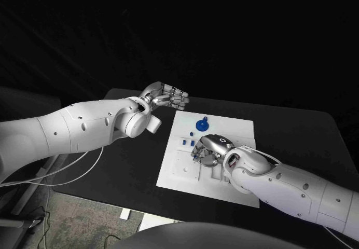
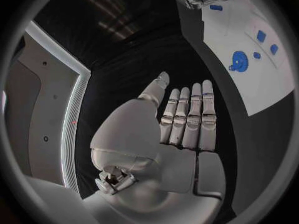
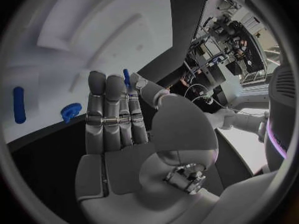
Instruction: Assemble the parts on the task board
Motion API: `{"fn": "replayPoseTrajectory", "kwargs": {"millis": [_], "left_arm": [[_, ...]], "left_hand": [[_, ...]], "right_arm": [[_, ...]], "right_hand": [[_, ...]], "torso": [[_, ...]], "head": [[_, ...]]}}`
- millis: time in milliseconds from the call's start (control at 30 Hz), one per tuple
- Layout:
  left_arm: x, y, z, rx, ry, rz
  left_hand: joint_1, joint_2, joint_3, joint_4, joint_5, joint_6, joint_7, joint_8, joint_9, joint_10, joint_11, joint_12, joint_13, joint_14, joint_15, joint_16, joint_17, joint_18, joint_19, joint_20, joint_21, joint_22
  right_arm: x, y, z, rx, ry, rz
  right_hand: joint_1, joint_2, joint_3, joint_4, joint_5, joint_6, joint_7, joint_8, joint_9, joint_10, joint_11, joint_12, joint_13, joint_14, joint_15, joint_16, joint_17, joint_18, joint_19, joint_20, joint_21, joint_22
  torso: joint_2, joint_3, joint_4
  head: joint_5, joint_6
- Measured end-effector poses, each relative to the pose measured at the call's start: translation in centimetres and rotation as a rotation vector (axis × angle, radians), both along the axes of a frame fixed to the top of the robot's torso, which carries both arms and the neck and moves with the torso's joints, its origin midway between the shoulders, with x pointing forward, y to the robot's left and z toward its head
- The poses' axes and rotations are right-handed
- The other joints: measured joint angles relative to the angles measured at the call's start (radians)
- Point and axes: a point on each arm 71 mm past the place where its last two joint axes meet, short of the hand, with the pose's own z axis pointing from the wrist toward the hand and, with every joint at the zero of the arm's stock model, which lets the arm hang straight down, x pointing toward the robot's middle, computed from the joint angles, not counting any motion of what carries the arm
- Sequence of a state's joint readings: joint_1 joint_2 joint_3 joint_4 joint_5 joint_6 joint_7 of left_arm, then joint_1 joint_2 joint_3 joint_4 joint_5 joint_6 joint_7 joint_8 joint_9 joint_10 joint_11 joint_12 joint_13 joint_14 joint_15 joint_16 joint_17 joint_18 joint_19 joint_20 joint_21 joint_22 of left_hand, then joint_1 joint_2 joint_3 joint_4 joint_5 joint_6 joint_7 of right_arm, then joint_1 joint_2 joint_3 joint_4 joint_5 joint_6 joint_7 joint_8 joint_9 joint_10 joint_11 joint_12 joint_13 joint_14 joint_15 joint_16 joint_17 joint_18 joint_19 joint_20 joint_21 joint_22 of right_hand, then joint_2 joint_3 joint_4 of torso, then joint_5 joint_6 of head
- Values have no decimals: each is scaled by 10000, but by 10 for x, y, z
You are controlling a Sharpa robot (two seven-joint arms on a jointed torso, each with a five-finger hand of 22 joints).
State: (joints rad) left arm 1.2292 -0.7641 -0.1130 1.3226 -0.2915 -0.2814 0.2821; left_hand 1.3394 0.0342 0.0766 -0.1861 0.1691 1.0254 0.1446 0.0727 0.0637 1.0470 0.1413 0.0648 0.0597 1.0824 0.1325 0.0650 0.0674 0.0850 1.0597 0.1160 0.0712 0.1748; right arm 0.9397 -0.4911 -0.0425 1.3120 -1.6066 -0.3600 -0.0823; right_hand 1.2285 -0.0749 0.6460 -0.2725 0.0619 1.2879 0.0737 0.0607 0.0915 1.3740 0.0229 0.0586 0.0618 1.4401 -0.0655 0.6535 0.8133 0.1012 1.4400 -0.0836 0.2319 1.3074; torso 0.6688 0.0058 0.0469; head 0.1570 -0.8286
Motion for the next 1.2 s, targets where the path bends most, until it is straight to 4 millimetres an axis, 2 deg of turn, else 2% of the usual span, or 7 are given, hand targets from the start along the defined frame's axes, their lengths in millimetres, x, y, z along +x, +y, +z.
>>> {"fn": "replayPoseTrajectory", "kwargs": {"millis": [267, 567, 833, 1200], "left_arm": [[0, -1, 0, -13, 13, -34], [0, -2, 0, -18, 30, -59], [0, -2, 0, -23, 45, -79], [-1, -3, 0, -43, 66, -144]], "left_hand": [[0, 0, 0, 0, 0, 0, 0, 0, 0, 0, 0, 0, 0, 0, 0, 0, 0, 0, 37, 37, 0, -64], [0, 0, 0, 0, 0, 0, 0, 0, 0, 0, 0, 0, 0, 0, 0, 0, 0, 0, 37, 37, 0, -63], [0, 0, -27, 27, 0, 0, 0, 0, 0, 0, 0, 0, 0, 0, 0, 0, 0, 0, 36, 37, 0, -106], [0, 0, 1, 55, 0, -36, 36, 0, 0, 0, 0, 0, 0, 0, 0, 0, 0, 0, 36, 37, 0, -133]], "right_arm": [[-3, 3, -5, -316, -217, 66], [-5, 3, -11, -604, -314, 47], [-7, 5, -16, -762, -291, 44], [-4, 3, -19, -945, -308, -150]], "right_hand": [[0, -1, 56, -20, -3, 0, 0, -2, -1, -1, -1, 27, 1, 47, -18, 0, -1, 1, 0, 1, 0, 0], [-1, -2, 83, 5, -10, -1, -1, -8, -16, 2, 2, 26, 1, 48, -17, 0, -3, 0, 0, 1, 0, 0], [-2, -4, 83, 6, -40, -17, -14, -10, -12, 16, 23, 16, 1, 49, -16, 0, -3, 0, 1, 2, 0, -1], [-4, -7, 82, 7, 1, -18, -14, 3, -4, 13, 24, 8, 2, 49, -14, 0, -5, 0, 0, 2, 61, -1]], "torso": [[3, 7, 5], [3, -6, 6], [2, -8, 14], [5, -15, 11]], "head": [[-21, -67], [-38, -120], [39, -174], [61, -216]]}}
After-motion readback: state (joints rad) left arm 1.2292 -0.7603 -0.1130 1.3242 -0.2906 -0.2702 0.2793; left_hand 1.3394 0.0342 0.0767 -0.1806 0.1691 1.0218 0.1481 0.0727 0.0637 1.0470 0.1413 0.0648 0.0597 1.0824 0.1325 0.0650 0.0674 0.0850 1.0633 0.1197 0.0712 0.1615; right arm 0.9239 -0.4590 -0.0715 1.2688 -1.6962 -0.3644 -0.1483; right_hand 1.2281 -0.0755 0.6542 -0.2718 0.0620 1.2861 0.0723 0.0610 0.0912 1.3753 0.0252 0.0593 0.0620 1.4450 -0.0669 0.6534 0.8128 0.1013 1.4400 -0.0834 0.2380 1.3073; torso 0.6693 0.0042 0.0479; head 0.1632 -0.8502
